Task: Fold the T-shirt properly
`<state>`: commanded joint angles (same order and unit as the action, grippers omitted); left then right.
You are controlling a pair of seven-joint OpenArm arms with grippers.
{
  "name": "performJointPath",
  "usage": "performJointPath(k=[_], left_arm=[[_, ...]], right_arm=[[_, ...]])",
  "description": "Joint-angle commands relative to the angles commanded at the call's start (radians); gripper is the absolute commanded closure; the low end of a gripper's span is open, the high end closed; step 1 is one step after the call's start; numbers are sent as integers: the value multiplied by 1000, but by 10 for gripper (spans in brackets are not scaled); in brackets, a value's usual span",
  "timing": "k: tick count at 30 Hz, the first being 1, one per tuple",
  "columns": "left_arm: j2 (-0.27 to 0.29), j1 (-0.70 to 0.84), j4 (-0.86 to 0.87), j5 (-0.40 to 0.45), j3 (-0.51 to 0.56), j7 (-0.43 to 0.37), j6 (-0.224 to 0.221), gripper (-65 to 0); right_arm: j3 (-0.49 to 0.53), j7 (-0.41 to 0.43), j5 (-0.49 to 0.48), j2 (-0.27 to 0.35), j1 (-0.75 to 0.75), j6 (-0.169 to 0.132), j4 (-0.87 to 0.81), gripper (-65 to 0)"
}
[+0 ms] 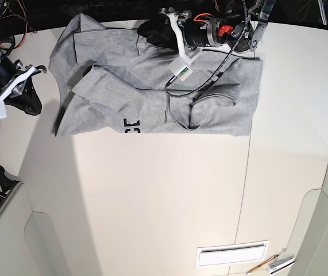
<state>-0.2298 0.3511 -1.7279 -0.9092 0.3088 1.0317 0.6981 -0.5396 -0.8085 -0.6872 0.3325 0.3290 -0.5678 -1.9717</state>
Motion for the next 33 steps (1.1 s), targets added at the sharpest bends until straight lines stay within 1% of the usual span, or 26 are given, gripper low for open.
performJointPath(k=[2, 3, 6, 10, 14, 21, 23, 29, 31, 33], left_arm=[[0, 0, 0, 1, 16, 0, 0, -146], [0, -2, 0, 2, 23, 0, 0, -137], [4, -3, 0, 9, 25, -13, 0, -75], [39, -13, 0, 9, 26, -18, 0, 0], [66, -54, 0, 10, 26, -18, 0, 0], [66, -140, 0, 8, 26, -8, 0, 0], [66, -164, 0, 7, 26, 11, 0, 0], [66, -191, -1, -13, 26, 19, 0, -5], [66, -217, -1, 13, 24, 15, 0, -66], [66, -238, 0, 48, 24, 12, 0, -131]], right_arm=[[0, 0, -1, 0, -2, 0, 0, -15], [0, 0, -1, 0, -2, 0, 0, -15], [0, 0, -1, 0, -2, 0, 0, -15], [0, -3, -1, 0, -2, 0, 0, -15], [0, -3, -1, 0, -2, 0, 0, -15], [0, -8, -1, 0, -2, 0, 0, -15], [0, -11, -1, 0, -2, 0, 0, -15], [0, -23, -2, 0, -1, 0, 0, -20], [0, -23, -1, 0, -1, 0, 0, -93], [0, -26, -1, 0, -1, 0, 0, -192]])
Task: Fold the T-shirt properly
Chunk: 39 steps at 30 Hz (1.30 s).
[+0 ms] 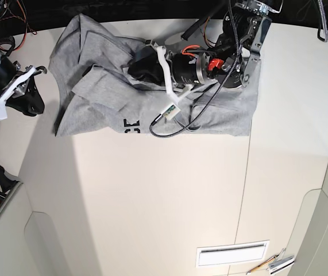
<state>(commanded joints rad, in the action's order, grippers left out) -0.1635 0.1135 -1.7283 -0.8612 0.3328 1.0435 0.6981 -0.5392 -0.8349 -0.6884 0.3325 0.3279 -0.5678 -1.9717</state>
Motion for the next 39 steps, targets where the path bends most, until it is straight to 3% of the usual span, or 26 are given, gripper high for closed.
performJointPath(k=[2, 4, 9, 15, 26, 31, 39], left_arm=[[0, -5, 0, 5, 0, 0, 0, -215], [0, -5, 0, -10, 0, 0, 0, -287], [-1, -16, -26, -48, 0, 2, 0, -291], [-23, -16, -176, -48, -34, 14, 0, -290], [-24, 3, -197, -76, -367, 40, 0, -290], [-71, 56, -196, -126, -506, 46, 0, -290], [-106, 158, -194, -132, -710, 45, 0, -290]], right_arm=[[0, -7, -6, 0, 0, 0, 0, -243], [0, -11, -20, 0, 0, 0, 0, -244], [0, -57, -64, 0, 8, -1, 0, -244], [0, -64, -89, -1, 56, -8, 0, -244], [0, -78, -93, 0, 66, -8, 0, -244], [0, -13, 9, 0, 63, 23, 6, -244], [0, -3, -10, 0, 21, 22, 106, -244]])
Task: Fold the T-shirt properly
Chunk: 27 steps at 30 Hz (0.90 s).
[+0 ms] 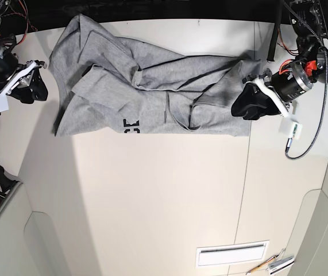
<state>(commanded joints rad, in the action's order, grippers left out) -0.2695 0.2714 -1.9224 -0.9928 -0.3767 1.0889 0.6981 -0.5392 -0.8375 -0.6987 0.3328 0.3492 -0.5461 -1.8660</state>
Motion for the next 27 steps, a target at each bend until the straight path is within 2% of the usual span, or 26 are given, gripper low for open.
performJointPath(k=[2, 5, 7, 9, 13, 16, 18, 21, 27], left_arm=[[0, 16, 7, -3, -10, 0, 0, -292], [1, 28, 34, 0, -1, -7, 0, -368], [0, 28, 89, 35, -1, -54, 0, -387], [0, 26, 155, 72, -1, -108, 0, -387], [0, 22, 190, 71, 9, -109, 0, -387], [0, 22, 190, 75, 69, -114, 0, -387], [0, 22, 190, 116, 122, -147, 0, -387], [1, -4, 190, 153, 172, -152, 0, -387], [0, -24, 176, 98, 174, -140, 0, -368]], right_arm=[[0, 0, -19, 0, -4, -1, 10, -244], [0, 0, -23, 0, -15, 0, 10, -244], [0, 0, -23, 0, -17, 0, 10, -244], [0, 0, -23, 0, -17, -1, 10, -244], [0, 0, -29, 0, -26, 0, 10, -244], [0, 0, -45, 0, -25, -1, 10, -244], [0, 0, -45, 0, -25, -1, 10, -244], [0, -2, -43, 0, -25, 0, 10, -244], [0, -11, -42, 0, -25, -1, 10, -244]])
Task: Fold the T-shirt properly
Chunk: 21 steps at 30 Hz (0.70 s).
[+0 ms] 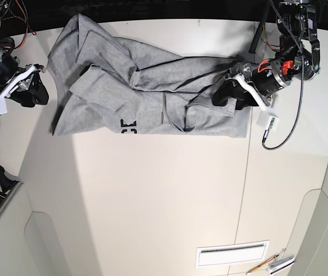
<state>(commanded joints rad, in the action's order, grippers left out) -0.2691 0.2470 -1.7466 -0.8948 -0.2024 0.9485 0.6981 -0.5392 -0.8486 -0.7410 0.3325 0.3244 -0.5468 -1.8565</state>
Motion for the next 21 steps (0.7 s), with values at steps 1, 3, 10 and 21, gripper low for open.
performJointPath(k=[1, 3, 10, 21], left_arm=[[0, 0, -2, -13, 0, 9, 0, -333], [0, 0, -2, -52, 0, 50, 0, -252], [0, 0, -2, -331, 0, 256, 0, -219], [1, 34, -2, -428, 42, 358, 0, -219]], right_arm=[[0, 0, 0, 0, 0, 0, 0, -244], [0, 0, 0, 0, 0, 0, 0, -244], [0, 0, 0, 0, 0, 0, 0, -244], [0, 0, 0, 0, 0, 2, 0, -245]])
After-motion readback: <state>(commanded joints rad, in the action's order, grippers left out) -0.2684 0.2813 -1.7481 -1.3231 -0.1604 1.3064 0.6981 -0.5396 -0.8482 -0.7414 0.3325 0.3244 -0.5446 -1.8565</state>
